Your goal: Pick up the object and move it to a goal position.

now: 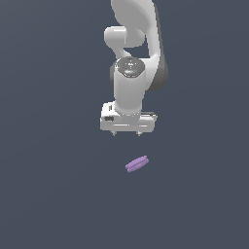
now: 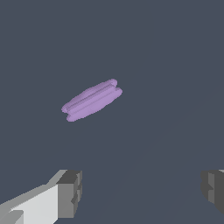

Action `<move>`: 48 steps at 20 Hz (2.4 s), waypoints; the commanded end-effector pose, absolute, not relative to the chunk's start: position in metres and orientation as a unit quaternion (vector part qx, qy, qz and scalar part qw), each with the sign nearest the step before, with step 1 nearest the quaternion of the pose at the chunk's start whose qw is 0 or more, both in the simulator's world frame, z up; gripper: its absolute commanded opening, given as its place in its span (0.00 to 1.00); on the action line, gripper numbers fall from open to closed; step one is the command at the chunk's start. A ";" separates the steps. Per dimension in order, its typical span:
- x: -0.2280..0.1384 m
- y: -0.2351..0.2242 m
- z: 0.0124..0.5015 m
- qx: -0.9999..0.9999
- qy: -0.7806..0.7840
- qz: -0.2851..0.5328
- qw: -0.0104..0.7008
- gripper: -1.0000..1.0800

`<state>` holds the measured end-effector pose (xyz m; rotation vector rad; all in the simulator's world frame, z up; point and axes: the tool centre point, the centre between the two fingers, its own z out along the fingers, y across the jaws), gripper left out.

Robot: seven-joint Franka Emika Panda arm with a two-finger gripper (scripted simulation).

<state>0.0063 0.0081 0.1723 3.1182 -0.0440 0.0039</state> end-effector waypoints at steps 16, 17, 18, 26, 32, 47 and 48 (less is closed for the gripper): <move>0.033 0.024 0.142 0.982 -0.188 0.000 0.004 0.96; 0.035 0.025 0.140 0.980 -0.201 0.000 0.004 0.96; 0.037 0.026 0.137 0.977 -0.214 0.000 0.003 0.96; 0.051 0.036 0.118 0.949 -0.316 -0.001 0.001 0.96; 0.061 0.044 0.102 0.921 -0.389 -0.001 0.000 0.96; 0.076 0.059 0.075 0.861 -0.508 0.000 0.000 0.96; 0.076 0.060 0.074 0.860 -0.511 0.000 0.000 0.96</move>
